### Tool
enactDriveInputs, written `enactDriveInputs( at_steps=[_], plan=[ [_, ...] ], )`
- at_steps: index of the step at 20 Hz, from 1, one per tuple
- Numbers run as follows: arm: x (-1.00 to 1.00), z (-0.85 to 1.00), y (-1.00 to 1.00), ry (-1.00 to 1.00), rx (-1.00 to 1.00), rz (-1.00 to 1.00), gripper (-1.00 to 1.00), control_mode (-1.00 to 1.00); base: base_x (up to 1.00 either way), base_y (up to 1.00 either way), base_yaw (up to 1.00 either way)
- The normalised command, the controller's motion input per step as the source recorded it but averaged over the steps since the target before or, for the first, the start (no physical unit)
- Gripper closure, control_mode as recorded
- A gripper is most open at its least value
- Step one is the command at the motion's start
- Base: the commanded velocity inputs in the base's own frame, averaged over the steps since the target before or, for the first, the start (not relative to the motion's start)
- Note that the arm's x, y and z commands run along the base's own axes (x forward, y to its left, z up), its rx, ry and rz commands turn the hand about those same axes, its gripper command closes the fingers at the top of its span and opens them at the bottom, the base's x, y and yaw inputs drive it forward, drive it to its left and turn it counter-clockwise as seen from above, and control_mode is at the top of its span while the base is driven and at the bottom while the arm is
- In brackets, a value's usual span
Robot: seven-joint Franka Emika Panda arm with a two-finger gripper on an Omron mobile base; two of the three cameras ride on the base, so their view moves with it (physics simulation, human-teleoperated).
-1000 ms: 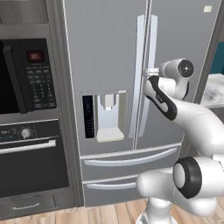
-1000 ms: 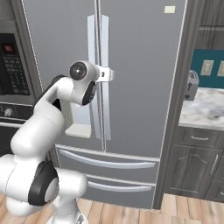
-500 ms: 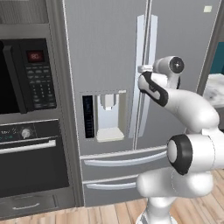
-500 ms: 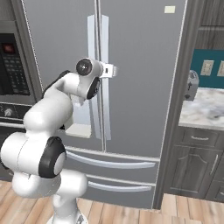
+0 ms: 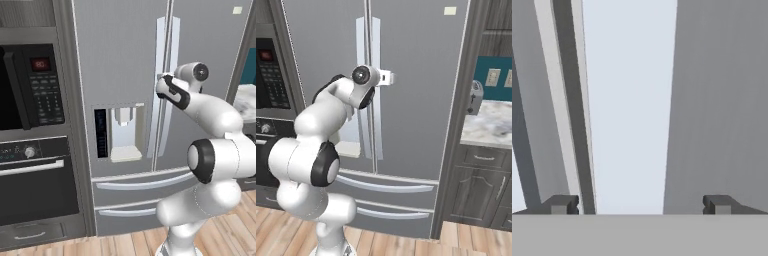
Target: Take the cakes from the fridge and place them on the empty tray on the dining counter.
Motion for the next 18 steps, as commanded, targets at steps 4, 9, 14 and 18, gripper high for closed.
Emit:
enactDriveInputs(
  at_steps=[4, 9, 14, 18],
  plan=[
    [0.52, -0.13, -0.03, -0.02, 0.00, 0.02, -1.00, -1.00, 0.00, 0.00, 0.00],
    [0.36, -0.16, 0.00, -0.02, 0.00, 0.01, 1.00, -1.00, 0.00, 0.00, 0.00],
    [-0.09, 0.00, -0.03, 0.01, 0.00, 0.00, 1.00, -1.00, 0.00, 0.00, 0.00],
    [-0.88, 0.01, -0.36, 0.00, 0.02, -0.01, 1.00, -1.00, 0.00, 0.00, 0.00]
  ],
)
